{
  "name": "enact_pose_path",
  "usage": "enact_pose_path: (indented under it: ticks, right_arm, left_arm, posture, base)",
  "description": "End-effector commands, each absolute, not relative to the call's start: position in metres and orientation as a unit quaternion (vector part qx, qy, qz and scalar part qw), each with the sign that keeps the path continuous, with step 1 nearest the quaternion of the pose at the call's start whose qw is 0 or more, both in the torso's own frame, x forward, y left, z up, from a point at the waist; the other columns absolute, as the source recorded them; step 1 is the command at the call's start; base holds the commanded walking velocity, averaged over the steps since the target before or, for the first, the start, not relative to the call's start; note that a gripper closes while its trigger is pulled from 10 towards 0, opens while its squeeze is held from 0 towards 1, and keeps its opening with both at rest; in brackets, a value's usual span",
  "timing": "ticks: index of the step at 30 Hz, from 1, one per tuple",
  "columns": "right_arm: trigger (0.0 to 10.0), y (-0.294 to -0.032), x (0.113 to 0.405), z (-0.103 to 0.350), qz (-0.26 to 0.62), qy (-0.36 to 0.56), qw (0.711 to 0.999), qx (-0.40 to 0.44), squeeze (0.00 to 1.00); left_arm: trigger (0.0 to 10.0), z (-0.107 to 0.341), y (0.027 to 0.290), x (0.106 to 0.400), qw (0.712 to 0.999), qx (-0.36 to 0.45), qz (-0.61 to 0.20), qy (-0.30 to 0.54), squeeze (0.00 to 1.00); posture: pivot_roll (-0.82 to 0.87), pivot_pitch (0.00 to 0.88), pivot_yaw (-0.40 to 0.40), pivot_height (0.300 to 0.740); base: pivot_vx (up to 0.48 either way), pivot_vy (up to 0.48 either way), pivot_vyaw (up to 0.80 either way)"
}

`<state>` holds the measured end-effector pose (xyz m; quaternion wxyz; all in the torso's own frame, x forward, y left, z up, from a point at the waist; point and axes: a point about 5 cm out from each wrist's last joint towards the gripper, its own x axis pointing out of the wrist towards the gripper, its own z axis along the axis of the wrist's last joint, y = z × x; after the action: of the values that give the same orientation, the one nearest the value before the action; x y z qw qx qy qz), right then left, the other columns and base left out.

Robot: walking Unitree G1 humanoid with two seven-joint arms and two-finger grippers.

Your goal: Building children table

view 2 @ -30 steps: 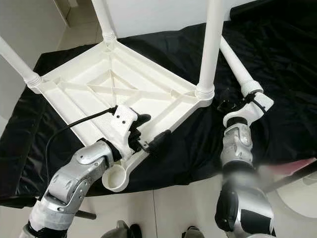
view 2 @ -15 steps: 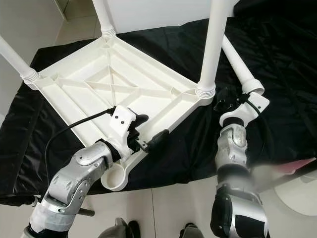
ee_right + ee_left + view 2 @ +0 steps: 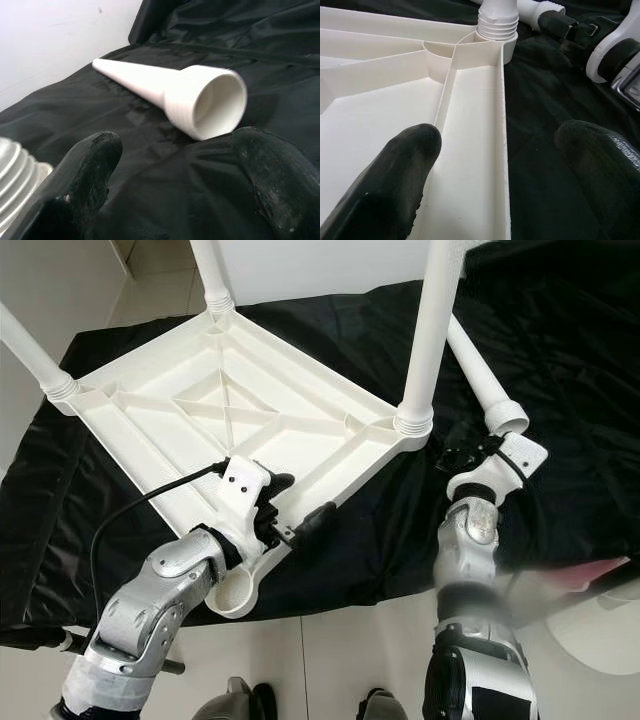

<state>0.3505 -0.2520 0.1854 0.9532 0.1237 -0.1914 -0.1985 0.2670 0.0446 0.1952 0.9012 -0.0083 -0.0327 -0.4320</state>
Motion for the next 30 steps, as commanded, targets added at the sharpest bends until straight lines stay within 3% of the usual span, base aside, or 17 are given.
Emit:
enact_pose_path:
  ticks: [1,30]
  right_arm:
    - [10.0,-0.255,0.35,0.186,-0.207,-0.193,0.951,0.121,0.0]
    - [10.0,-0.258,0.377,0.208,-0.142,-0.166,0.965,0.145,0.0]
  left_arm:
    - [10.0,0.192,0.051,0.271,0.925,-0.01,-0.379,-0.027,0.0]
    - [10.0,0.191,0.054,0.264,0.921,-0.001,-0.389,-0.012,0.0]
  posture:
    - [0.03,0.184,0.097,0.74]
    - [0.05,0.24,0.141,0.74]
  base:
    - [0.0,0.0,0.0]
    - [0.0,0.0,0.0]
